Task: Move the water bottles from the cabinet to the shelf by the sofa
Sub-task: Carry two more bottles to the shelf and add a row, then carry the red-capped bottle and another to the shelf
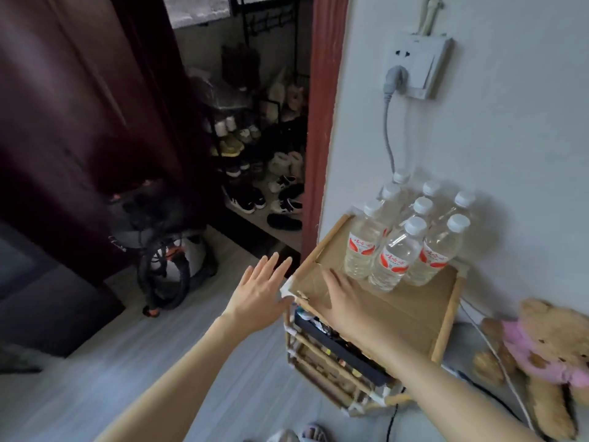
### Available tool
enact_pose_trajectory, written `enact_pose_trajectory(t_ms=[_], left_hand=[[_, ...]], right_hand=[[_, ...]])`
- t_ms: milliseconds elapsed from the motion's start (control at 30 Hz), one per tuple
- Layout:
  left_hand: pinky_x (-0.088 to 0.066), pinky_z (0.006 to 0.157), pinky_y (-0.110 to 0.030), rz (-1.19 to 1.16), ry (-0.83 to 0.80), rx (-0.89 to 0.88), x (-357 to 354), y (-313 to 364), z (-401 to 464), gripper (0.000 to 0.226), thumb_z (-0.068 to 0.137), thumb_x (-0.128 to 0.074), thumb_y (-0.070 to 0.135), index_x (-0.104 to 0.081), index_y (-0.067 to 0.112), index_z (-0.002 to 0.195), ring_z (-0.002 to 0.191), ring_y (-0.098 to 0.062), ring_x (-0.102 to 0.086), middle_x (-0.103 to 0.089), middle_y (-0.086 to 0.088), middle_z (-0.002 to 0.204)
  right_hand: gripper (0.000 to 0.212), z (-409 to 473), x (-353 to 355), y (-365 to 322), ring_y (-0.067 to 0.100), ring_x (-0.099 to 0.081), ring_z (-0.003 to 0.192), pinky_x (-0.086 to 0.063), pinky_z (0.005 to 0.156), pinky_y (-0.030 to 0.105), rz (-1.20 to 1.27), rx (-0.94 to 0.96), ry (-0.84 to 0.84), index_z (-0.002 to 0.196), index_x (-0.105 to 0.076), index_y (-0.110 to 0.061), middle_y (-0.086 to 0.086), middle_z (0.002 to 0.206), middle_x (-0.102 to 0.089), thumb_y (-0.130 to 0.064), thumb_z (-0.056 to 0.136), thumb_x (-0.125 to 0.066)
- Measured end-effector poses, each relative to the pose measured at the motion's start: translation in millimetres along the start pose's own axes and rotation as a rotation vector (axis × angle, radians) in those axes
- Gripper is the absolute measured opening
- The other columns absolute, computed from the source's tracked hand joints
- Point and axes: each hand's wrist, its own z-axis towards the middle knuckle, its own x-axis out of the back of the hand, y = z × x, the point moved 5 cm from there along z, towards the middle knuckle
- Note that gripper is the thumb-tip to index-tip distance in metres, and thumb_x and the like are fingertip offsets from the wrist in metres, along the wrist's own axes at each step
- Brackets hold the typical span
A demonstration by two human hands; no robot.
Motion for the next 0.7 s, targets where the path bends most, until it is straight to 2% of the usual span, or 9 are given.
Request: enact_pose_trajectory(t_ms=[100,200,333,467,567,700], left_hand=[[-0.010,0.114,-0.043,0.050,0.107,0.132,26.3,-56.3,-61.2,0.068,0.089,-0.042,0.047,-0.009,0.025,0.145,0.142,-0.025,-0.006,-0.010,-0.006,0.154],[-0.019,0.111,-0.045,0.030,0.188,0.344,47.3,-116.6,-146.1,0.073,0.079,-0.022,0.057,-0.020,0.022,0.143,0.140,-0.029,-0.017,-0.022,-0.008,0.151],[-0.031,0.103,-0.050,0.049,0.217,0.649,56.7,-191.8,-299.9,0.069,0.080,-0.023,0.054,-0.033,0.020,0.139,0.132,-0.036,-0.034,-0.038,-0.012,0.144],[-0.024,0.108,-0.049,0.045,0.284,0.967,71.1,-242.6,-471.7,0.075,0.076,-0.016,0.059,-0.028,0.024,0.141,0.138,-0.034,-0.022,-0.029,-0.010,0.149],[-0.025,0.107,-0.052,0.041,0.410,1.193,83.7,-254.0,-590.1,0.074,0.076,-0.020,0.057,-0.032,0.023,0.140,0.136,-0.036,-0.025,-0.031,-0.013,0.147],[-0.035,0.097,-0.059,0.065,0.488,1.434,85.5,-241.1,-721.0,0.062,0.079,-0.033,0.050,-0.035,0.023,0.135,0.127,-0.042,-0.039,-0.042,-0.017,0.140]], right_hand=[[0.071,13.4,-12.1,-64.7,0.025,-0.014,0.140,-0.014,0.112,0.040,-0.065,0.152,-0.082,0.145,-0.012,-0.019,0.005,0.154,-0.015,-0.047,0.090,-0.045],[0.071,15.1,-38.6,-144.2,0.021,-0.006,0.142,-0.009,0.115,0.044,-0.115,0.315,-0.157,0.146,-0.006,-0.022,0.003,0.156,-0.006,-0.050,0.091,-0.040],[0.069,-6.9,-97.1,-273.5,0.020,-0.006,0.143,-0.006,0.115,0.043,-0.175,0.541,-0.233,0.145,-0.006,-0.022,0.003,0.156,-0.004,-0.049,0.091,-0.039],[0.070,-59.5,-163.7,-407.7,0.020,-0.007,0.143,-0.007,0.115,0.043,-0.169,0.755,-0.330,0.146,-0.007,-0.023,0.002,0.156,-0.005,-0.049,0.090,-0.041],[0.071,-115.0,-205.8,-503.3,0.020,-0.009,0.143,-0.008,0.115,0.044,-0.150,0.944,-0.390,0.146,-0.008,-0.023,0.003,0.156,-0.007,-0.050,0.090,-0.042],[0.072,-207.8,-244.3,-621.5,0.022,-0.010,0.143,-0.007,0.115,0.043,-0.117,1.263,-0.482,0.145,-0.010,-0.024,0.002,0.155,-0.010,-0.051,0.088,-0.045]])
